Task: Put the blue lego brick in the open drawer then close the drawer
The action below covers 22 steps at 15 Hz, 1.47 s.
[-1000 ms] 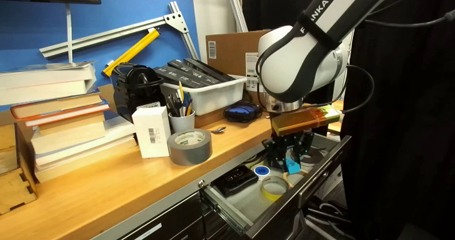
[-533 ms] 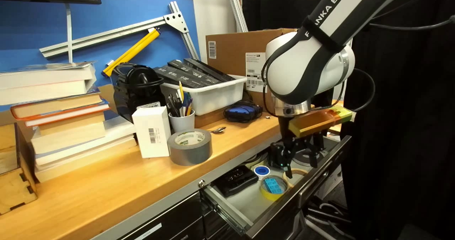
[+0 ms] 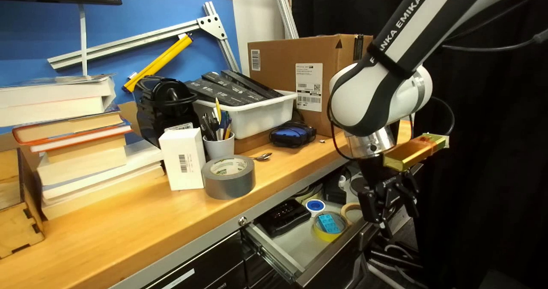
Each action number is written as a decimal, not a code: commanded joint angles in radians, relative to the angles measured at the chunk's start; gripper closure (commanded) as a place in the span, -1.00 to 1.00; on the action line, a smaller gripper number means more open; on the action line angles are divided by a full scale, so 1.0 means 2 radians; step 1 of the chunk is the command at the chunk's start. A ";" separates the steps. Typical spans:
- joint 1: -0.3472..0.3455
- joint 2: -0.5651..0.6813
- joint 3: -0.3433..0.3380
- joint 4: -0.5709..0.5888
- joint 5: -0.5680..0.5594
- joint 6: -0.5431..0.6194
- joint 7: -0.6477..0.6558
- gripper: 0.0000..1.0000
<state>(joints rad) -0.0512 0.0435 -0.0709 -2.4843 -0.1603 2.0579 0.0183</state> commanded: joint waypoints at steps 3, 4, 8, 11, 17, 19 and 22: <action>0.020 0.057 0.010 0.000 -0.040 0.092 0.120 -1.00; 0.025 0.062 0.010 -0.002 -0.046 0.118 0.147 -1.00; 0.054 0.086 0.007 0.007 -0.074 0.210 0.246 -1.00; 0.089 0.107 -0.008 0.025 -0.127 0.274 0.348 -1.00; 0.162 0.115 -0.056 0.059 -0.263 0.324 0.575 -1.00; 0.156 0.088 -0.039 0.047 -0.271 0.288 0.577 -1.00; 0.116 0.028 0.021 0.011 -0.190 0.238 0.443 -1.00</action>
<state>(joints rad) 0.2431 0.2368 -0.1224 -2.3978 -0.6579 2.6173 1.1029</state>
